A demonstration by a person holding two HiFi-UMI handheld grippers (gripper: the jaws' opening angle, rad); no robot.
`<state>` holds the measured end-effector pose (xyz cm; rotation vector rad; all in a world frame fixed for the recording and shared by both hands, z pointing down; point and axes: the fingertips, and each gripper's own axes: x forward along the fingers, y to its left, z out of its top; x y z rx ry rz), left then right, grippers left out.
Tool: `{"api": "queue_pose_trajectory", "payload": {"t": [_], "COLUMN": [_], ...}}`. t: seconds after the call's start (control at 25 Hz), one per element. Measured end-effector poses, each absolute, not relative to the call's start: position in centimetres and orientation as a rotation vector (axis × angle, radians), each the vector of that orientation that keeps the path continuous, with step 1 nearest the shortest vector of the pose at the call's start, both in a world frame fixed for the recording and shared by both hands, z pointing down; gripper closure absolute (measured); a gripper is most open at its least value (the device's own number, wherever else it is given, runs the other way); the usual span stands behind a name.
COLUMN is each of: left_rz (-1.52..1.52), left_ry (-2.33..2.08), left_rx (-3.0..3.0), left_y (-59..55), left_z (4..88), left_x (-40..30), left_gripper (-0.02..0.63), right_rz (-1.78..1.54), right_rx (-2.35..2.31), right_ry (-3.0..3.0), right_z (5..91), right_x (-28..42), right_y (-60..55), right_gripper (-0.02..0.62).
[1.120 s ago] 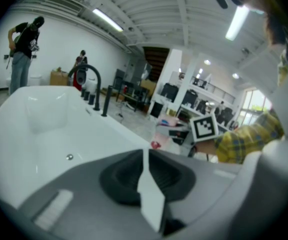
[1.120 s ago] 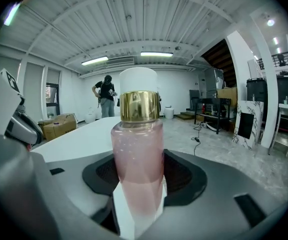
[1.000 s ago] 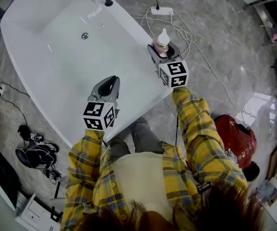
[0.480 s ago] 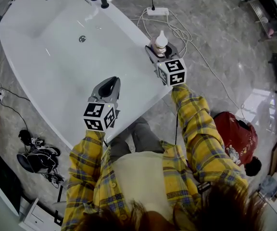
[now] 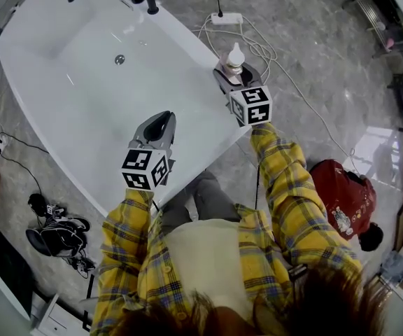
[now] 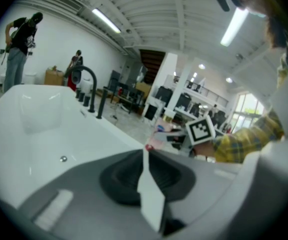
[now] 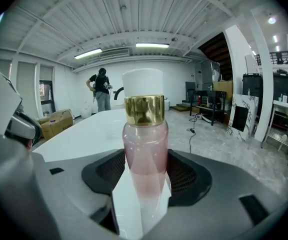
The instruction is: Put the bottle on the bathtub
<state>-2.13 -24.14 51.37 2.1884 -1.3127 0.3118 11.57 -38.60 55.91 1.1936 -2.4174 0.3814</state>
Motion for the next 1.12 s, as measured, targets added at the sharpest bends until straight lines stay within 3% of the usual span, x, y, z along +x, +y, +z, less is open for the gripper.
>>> {"api": "queue_pose_trajectory", "payload": {"t": [0.76,1.12], "left_rz": [0.213,0.125], "left_ry": [-1.3,-1.335], "left_rx": [2.217,2.177], "left_y": [-22.3,-20.7], "left_z": [49.0,47.2], "left_x": [-4.1,-5.5], "left_gripper": [0.569,0.569], "right_rz": [0.448,0.526], "right_rx": [1.374,1.383], "right_ry": [-2.331,-2.38], "right_z": [53.7,50.4], "right_x": [13.8,12.7], "right_y": [-32.9,-28.5], "right_gripper": [0.37,0.468]}}
